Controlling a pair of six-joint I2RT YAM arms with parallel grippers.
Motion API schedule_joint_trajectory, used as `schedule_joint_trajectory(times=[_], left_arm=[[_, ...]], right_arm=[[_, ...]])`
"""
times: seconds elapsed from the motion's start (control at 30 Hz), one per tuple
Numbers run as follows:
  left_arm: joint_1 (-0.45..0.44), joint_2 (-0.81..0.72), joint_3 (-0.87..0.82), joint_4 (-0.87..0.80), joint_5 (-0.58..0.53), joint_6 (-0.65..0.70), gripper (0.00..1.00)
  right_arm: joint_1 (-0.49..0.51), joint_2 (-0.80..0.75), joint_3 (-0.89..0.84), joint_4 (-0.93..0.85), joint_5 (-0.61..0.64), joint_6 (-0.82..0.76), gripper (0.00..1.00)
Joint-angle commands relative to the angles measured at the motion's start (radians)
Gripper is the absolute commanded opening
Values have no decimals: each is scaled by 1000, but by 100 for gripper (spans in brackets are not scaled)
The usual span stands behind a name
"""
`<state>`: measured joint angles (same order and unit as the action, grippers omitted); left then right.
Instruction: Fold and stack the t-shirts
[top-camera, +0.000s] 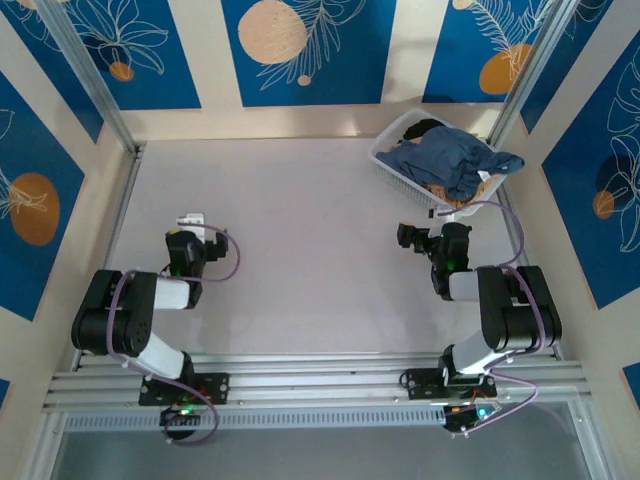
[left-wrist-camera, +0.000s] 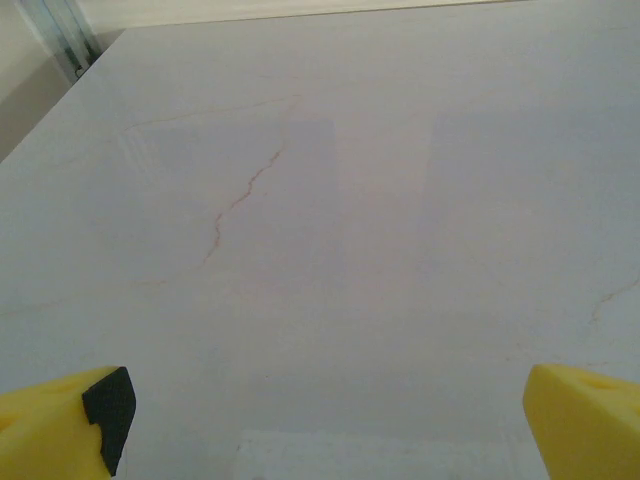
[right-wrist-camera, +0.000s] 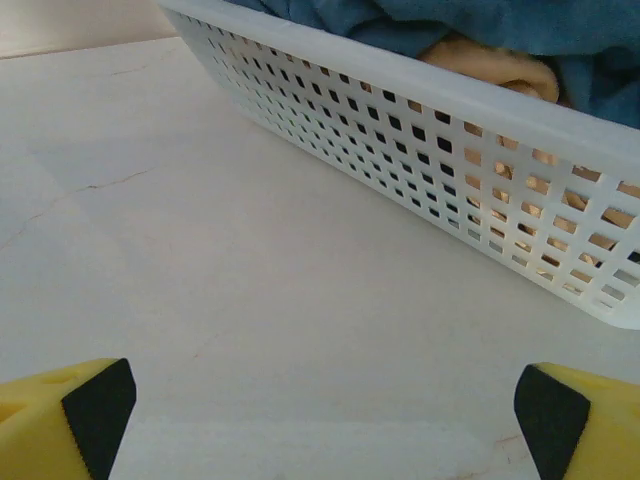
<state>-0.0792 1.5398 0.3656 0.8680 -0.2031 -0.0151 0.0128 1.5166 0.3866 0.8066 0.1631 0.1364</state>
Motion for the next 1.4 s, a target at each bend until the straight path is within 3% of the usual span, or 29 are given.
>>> schedule_joint_trajectory(times=[0.0, 0.6, 0.67, 0.73, 0.83, 0.9, 0.93, 0.97, 1.0, 1.03, 1.07, 1.1, 1.2, 1.3, 1.37], left_arm=[[-8, -5, 6, 20, -13, 18, 100], [-8, -4, 9, 18, -13, 18, 100], [-8, -19, -1, 25, -2, 24, 100], [-25, -78, 5, -35, -25, 40, 100], [-106, -235, 57, -217, -158, 96, 100], [-147, -342, 140, -326, -181, 122, 100], [-159, -371, 225, -438, -206, 111, 100], [-160, -377, 330, -544, -252, 36, 100], [-150, -365, 478, -786, -298, -96, 100], [-132, -332, 625, -1031, -313, -234, 100], [-118, -291, 743, -1206, -351, -382, 100], [-102, -245, 837, -1341, -363, -480, 100], [-73, -145, 993, -1393, -145, -498, 100], [-78, -104, 1029, -1296, 108, -508, 100], [-98, -62, 1078, -1304, 210, -515, 100]], right_arm=[[-5, 4, 20, 16, -13, -20, 99], [-5, 2, 18, 19, -11, -21, 99], [14, -26, 10, 19, 47, -22, 99], [58, -110, 45, -102, 132, -49, 99], [135, -286, 162, -347, 287, -41, 99], [135, -347, 390, -710, 339, 117, 99], [109, -331, 527, -895, 305, 194, 99], [87, -303, 641, -1055, 297, 277, 99], [65, -256, 758, -1238, 363, 453, 99], [23, -209, 849, -1336, 305, 544, 99], [-26, -174, 900, -1336, 156, 505, 99], [-56, -140, 957, -1349, 98, 504, 100], [-86, -40, 1111, -1411, 120, 534, 97], [-120, 139, 1336, -1564, 71, 528, 94], [-142, 263, 1458, -1644, 11, 518, 90]])
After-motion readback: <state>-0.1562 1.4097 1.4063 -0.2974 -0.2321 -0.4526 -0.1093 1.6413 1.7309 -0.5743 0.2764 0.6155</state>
